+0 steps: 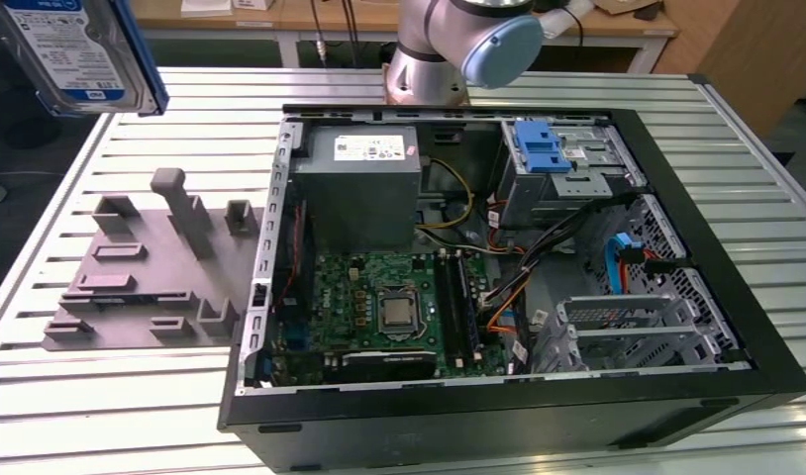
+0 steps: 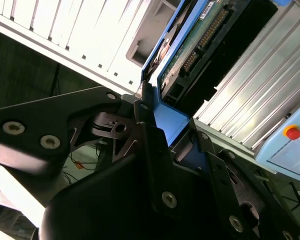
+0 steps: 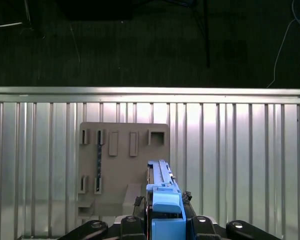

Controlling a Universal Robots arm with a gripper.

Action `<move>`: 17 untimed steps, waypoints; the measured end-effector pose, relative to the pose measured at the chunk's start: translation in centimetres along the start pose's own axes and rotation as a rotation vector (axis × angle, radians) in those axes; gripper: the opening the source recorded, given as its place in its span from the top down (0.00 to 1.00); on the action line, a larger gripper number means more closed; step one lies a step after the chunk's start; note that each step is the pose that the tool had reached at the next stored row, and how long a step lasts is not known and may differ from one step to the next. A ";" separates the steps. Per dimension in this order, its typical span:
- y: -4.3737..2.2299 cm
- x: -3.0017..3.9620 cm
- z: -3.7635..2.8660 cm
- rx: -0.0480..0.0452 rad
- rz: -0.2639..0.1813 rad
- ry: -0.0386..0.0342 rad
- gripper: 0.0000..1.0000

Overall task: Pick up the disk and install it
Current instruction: 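Pick up the disk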

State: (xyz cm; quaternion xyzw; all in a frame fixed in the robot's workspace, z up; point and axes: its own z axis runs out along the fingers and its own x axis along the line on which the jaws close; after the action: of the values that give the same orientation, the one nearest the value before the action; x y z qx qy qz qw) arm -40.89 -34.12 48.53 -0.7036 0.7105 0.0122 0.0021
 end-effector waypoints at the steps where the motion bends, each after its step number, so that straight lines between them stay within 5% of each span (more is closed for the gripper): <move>1: -0.14 0.00 0.00 0.0000 0.000 0.0000 0.64; 17: -2.11 -0.02 -0.03 -0.0001 0.000 0.0000 0.64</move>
State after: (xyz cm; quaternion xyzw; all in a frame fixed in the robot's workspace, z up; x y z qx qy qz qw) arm -38.78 -34.12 48.53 -0.7036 0.7105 0.0122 0.0021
